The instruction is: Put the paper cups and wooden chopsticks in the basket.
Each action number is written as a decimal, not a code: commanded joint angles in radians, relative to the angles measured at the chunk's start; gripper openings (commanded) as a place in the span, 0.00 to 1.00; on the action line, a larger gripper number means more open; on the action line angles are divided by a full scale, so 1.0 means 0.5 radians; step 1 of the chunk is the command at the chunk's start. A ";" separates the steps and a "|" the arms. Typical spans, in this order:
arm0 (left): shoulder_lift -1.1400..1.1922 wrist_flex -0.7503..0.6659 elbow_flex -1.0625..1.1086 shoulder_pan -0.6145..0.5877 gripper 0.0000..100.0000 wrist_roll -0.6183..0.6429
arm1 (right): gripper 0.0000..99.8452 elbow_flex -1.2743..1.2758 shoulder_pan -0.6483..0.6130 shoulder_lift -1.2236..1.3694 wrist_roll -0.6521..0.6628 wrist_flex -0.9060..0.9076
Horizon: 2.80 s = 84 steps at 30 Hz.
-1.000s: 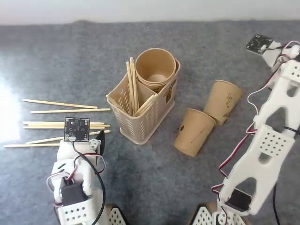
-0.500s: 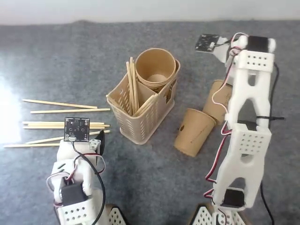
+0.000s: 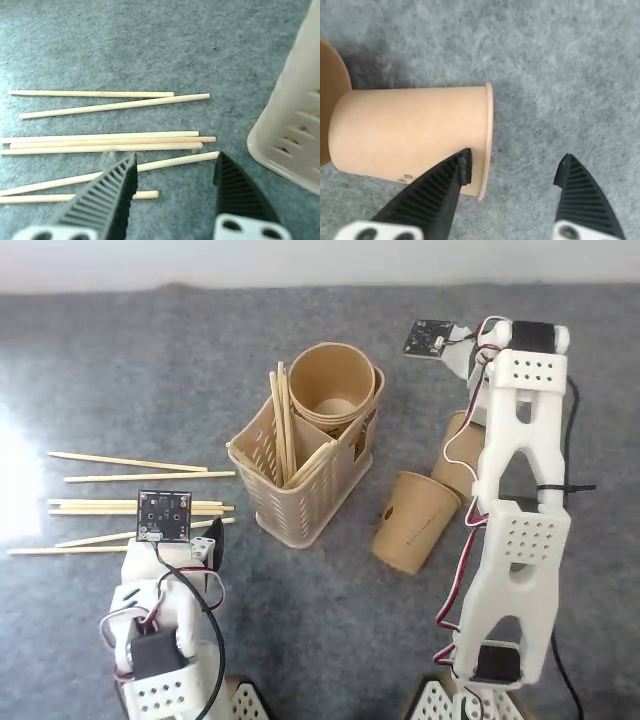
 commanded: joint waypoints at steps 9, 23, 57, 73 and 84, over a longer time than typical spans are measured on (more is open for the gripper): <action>-0.037 -0.052 -0.008 0.012 0.24 -0.025 | 0.09 0.025 0.155 0.069 -0.049 0.118; -0.037 -0.052 -0.008 0.012 0.24 -0.025 | 0.04 0.479 0.183 0.035 0.206 0.115; -0.037 -0.052 -0.008 0.012 0.24 -0.025 | 0.01 0.451 -0.057 -1.597 -0.304 -0.361; -0.037 -0.040 -0.011 0.012 0.24 -0.025 | 0.01 0.454 -0.723 -2.153 -0.353 -0.677; -0.037 -0.046 -0.011 0.015 0.24 -0.025 | 0.01 0.491 -0.664 -1.935 -0.626 -0.539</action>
